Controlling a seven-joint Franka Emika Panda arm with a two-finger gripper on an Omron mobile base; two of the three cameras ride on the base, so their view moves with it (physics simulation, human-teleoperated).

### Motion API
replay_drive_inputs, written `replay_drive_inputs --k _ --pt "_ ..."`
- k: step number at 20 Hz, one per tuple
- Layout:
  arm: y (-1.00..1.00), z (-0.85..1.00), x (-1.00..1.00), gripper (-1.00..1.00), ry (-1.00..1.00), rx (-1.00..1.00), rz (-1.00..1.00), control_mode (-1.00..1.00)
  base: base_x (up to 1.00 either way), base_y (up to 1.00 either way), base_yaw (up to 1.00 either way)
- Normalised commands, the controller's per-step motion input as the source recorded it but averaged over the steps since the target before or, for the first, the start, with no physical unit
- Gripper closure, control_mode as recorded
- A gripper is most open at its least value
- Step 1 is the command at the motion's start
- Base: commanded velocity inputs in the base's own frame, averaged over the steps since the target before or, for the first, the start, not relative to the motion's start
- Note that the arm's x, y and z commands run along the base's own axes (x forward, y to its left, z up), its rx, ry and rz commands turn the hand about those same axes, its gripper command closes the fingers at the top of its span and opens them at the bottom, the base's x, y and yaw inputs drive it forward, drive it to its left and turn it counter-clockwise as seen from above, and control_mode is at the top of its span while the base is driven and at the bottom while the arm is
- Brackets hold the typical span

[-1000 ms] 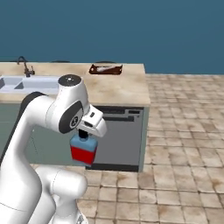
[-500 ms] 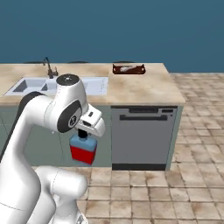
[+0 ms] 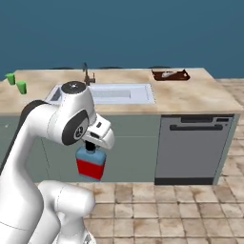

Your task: Place the drinks on the dining counter in a tight cluster.

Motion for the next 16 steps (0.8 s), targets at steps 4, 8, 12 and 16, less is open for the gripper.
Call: replay_drive_inputs --k 4,8,12,16 --pt "0.0 0.0 0.0 1.0 0.0 0.0 0.0 1.0 0.16 1.0 -0.11" --pt "0.0 0.0 0.0 1.0 0.0 0.0 0.0 1.0 0.26 1.0 -0.2" --pt "0.0 0.0 0.0 1.0 0.0 0.0 0.0 1.0 0.29 1.0 -0.25" --pt "0.0 0.0 0.0 1.0 0.0 0.0 0.0 1.0 0.36 1.0 -0.3"
